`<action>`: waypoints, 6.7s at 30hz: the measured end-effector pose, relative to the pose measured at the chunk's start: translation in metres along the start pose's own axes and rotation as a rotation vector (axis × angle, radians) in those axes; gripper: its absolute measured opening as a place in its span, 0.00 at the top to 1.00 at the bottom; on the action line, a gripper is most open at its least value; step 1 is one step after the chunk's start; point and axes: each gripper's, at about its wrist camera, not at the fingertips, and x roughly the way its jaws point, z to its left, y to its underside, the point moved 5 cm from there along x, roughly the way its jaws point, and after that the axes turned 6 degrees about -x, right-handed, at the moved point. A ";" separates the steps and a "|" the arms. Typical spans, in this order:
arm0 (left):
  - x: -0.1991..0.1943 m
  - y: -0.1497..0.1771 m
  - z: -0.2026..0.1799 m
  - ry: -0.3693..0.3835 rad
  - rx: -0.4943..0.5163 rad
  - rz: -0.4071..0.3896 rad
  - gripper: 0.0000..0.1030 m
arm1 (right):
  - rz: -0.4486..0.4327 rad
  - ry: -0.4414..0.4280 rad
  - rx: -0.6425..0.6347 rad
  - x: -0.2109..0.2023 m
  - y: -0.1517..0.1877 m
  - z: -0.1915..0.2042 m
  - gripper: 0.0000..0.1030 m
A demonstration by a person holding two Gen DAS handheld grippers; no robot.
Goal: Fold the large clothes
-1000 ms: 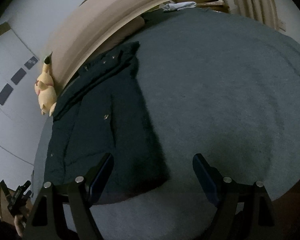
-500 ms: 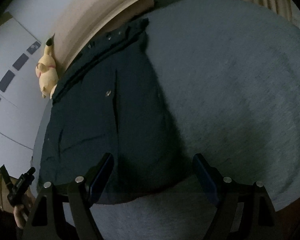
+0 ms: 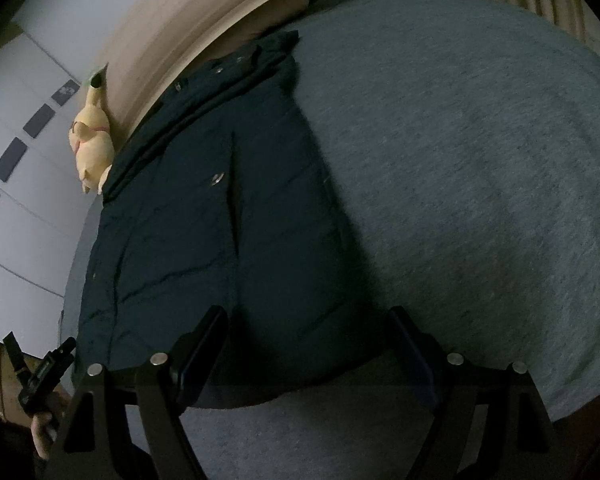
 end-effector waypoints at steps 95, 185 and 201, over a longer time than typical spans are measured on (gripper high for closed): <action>-0.057 0.061 -0.009 0.424 -0.009 0.115 0.82 | 0.022 -0.362 0.105 -0.031 0.068 0.022 0.86; -0.101 0.075 -0.002 0.258 0.207 0.037 0.82 | 0.036 -0.223 -0.068 -0.065 0.083 0.020 0.87; -0.153 -0.019 -0.047 0.367 0.251 -0.168 0.83 | -0.162 -0.321 -0.176 -0.126 -0.013 0.057 0.90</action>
